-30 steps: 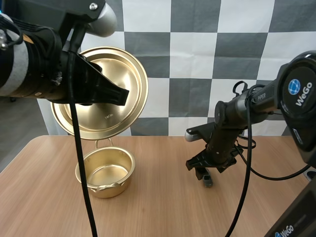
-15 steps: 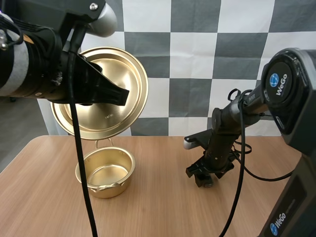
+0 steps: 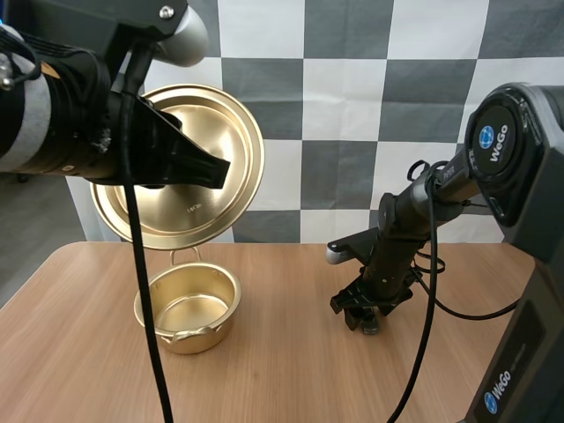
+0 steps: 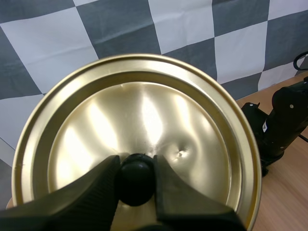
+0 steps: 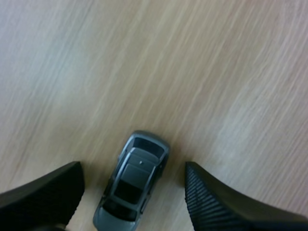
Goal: Open the pot, put the car inside, and close it
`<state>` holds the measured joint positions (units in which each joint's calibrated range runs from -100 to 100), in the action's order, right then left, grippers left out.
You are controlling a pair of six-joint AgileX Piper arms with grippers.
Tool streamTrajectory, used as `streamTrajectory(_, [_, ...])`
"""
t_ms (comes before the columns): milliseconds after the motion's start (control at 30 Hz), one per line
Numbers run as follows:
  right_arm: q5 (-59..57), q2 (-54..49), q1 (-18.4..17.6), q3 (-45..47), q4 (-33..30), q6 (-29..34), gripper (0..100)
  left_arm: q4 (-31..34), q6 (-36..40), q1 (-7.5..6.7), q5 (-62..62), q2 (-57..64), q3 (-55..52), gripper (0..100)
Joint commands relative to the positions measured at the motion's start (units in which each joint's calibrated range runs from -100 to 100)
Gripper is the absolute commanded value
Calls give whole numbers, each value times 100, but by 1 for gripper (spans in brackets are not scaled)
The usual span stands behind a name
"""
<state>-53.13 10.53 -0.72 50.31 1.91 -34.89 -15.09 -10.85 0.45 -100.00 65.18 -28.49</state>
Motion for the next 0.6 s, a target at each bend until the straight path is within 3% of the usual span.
streamTrajectory(0, [-84,43,-1,28,-52,-11,40,-4,-4,-2,0,-4,2,0])
streamTrajectory(33, [-127,43,-1,28,-52,-1,0,-4,-4,-2,0,-4,2,0])
streamTrajectory(367, [-632,-74,8,-237,2,-45,0,-4,-4,-2,0,-4,2,0])
streamTrajectory(567, [-2726,-1169,8,-1452,1881,-1295,0,-4,-4,-2,0,242,2,0])
